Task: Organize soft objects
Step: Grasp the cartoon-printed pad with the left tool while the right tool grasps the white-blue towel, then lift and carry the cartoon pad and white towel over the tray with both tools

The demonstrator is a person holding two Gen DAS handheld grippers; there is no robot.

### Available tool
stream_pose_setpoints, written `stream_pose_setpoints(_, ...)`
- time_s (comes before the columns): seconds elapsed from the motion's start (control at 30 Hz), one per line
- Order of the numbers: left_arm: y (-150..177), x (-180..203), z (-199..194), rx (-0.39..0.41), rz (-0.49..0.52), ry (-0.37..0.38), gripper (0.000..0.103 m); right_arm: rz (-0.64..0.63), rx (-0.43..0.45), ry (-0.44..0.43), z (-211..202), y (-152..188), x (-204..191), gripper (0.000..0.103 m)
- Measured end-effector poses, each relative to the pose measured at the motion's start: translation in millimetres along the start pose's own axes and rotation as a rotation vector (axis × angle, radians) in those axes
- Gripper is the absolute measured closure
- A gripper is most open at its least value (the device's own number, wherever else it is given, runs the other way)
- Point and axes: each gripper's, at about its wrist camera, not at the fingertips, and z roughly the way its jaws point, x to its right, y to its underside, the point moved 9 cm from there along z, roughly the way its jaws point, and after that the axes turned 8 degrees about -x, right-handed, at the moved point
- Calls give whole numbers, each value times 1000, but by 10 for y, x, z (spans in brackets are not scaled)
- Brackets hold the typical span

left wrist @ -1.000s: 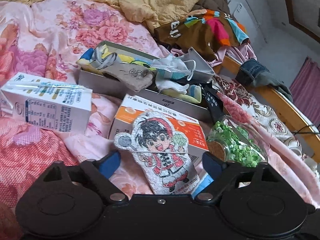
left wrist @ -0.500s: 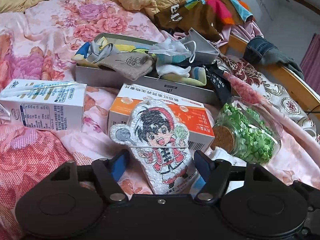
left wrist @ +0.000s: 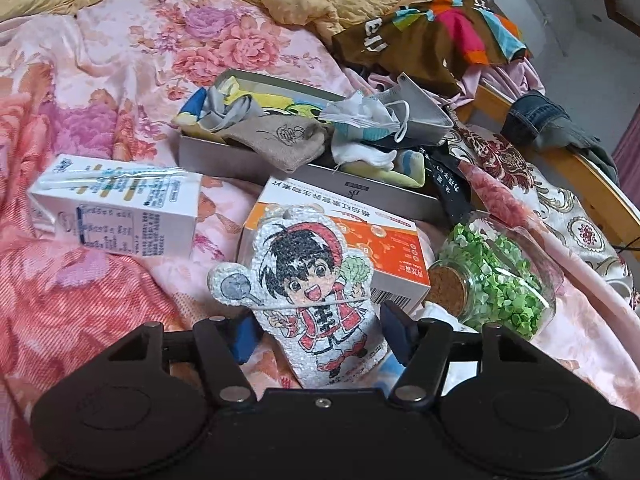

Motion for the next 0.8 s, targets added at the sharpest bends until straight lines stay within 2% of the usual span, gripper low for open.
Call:
stream_pose_setpoints(0.3,115,-15,-334,63,-31,-25,39,22,16,-19,-87,-25,17,46)
stream_pose_setpoints(0.53,319,28,-554,110,2,-71,40,16,48,-32,-168,-48,-20,68)
stream_pose_setpoints(0.8,410,42,-797,140,-29,-88,40,23,95,-61,-311,-85,-45,70)
